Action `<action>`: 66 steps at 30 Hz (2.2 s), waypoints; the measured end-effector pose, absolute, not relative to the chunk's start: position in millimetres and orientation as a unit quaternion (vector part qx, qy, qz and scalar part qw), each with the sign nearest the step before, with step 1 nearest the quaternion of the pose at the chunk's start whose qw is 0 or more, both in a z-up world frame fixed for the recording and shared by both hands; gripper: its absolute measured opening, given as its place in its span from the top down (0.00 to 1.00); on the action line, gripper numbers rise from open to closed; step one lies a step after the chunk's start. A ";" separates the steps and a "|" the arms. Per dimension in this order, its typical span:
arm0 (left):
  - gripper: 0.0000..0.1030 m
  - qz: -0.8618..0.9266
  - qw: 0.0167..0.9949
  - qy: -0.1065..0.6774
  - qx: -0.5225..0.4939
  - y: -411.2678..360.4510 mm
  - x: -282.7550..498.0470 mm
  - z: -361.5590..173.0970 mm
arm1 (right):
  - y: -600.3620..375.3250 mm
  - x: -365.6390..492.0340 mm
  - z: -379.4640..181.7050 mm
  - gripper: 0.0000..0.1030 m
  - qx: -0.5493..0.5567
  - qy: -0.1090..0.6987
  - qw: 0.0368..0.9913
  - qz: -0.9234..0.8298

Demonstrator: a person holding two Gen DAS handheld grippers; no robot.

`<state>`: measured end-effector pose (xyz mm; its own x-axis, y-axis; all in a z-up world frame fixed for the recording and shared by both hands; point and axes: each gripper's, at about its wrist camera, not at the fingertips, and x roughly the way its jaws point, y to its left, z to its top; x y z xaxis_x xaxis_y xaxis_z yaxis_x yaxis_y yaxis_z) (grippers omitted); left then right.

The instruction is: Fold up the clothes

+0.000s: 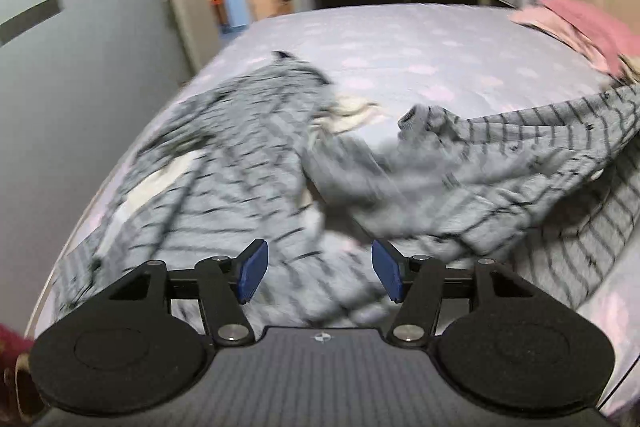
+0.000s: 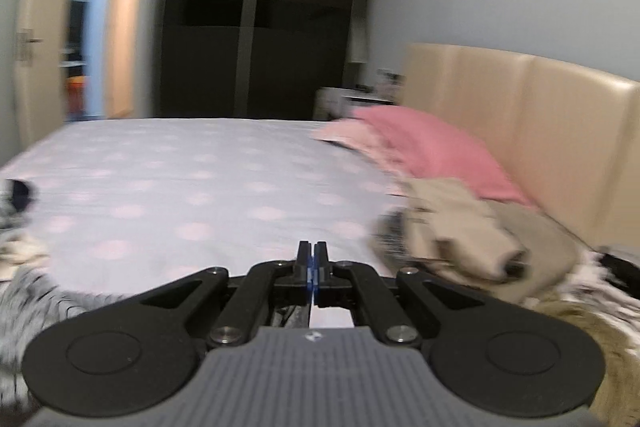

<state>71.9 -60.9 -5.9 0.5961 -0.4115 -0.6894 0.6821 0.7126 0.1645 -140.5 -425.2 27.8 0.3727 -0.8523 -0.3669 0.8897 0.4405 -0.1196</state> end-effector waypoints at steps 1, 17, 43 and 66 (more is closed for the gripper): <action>0.45 -0.325 0.863 0.320 0.217 -69.5 70.5 -7.0 | -432.9 -150.4 24.8 1.00 0.051 0.192 0.814 -0.545; 0.37 -0.446 0.789 0.363 0.217 -250.0 114.7 -30.4 | -480.7 -225.8 -28.8 0.95 0.109 0.323 0.822 -0.457; 0.83 -0.393 0.783 0.431 0.215 -335.9 148.5 -88.5 | -525.2 -198.4 -88.7 0.79 0.249 0.391 0.835 -0.296; 0.84 -0.227 0.862 0.415 0.184 -85.9 170.0 -2.0 | -305.7 -142.2 -100.8 0.79 0.162 0.428 0.887 -0.060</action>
